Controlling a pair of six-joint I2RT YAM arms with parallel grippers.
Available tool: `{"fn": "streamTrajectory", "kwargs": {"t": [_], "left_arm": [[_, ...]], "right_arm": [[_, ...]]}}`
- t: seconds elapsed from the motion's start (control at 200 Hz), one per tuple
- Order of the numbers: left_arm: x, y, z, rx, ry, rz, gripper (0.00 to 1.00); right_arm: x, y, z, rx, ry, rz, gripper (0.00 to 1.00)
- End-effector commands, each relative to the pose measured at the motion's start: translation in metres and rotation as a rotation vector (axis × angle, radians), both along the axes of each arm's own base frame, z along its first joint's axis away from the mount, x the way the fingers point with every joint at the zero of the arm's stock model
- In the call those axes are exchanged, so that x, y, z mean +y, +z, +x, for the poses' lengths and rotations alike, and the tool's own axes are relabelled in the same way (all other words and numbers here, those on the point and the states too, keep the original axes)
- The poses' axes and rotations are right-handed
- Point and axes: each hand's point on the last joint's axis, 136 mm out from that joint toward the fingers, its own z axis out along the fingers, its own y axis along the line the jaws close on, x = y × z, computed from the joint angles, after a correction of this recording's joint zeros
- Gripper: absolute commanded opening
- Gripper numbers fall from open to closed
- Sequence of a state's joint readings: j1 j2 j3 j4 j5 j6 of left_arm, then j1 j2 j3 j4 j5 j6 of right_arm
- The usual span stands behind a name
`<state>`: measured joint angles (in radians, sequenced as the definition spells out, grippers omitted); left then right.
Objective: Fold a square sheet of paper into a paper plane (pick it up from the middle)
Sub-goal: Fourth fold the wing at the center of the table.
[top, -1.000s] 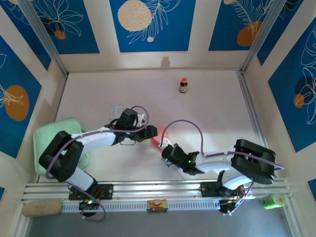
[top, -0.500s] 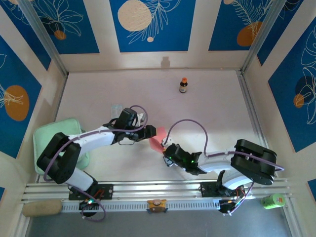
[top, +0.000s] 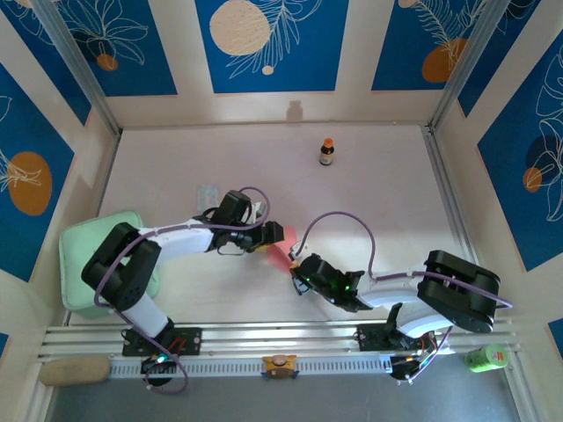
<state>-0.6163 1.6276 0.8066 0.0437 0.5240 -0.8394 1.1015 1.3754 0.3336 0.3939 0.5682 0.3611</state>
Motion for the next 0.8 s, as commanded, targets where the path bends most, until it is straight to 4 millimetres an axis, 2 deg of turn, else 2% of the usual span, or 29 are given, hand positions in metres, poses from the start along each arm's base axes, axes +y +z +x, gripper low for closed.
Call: {"fn": "streamTrajectory", "kwargs": {"t": [0.0,0.135,0.23,0.345,0.405,0.54,0.635,0.795], "left_arm": [[-0.004,0.003,0.01,0.017,0.01,-0.016,0.68],[-0.002,-0.003,0.011,0.03,0.019,0.006,0.64],[-0.003,-0.007,0.012,0.045,0.018,0.018,0.55],[-0.001,-0.009,0.011,0.048,0.026,0.026,0.37],[0.001,-0.008,0.011,0.046,0.031,0.034,0.24],[0.003,-0.004,0.012,0.037,0.044,0.034,0.06],[0.004,-0.002,0.013,0.04,0.053,0.04,0.04],[0.003,-0.002,0.012,0.051,0.051,0.042,0.02]], "right_arm": [[0.007,0.012,0.002,-0.048,0.026,0.01,0.07],[0.01,0.014,0.001,-0.079,0.052,-0.029,0.08],[0.012,0.017,0.001,-0.104,0.067,-0.04,0.09],[0.01,0.019,0.002,-0.145,0.067,-0.084,0.11],[0.008,0.018,0.001,-0.149,0.069,-0.12,0.13],[0.004,0.013,-0.001,-0.167,0.058,-0.213,0.18],[0.001,0.008,-0.002,-0.179,0.043,-0.27,0.23],[0.001,0.004,-0.001,-0.188,0.026,-0.311,0.24]]}}
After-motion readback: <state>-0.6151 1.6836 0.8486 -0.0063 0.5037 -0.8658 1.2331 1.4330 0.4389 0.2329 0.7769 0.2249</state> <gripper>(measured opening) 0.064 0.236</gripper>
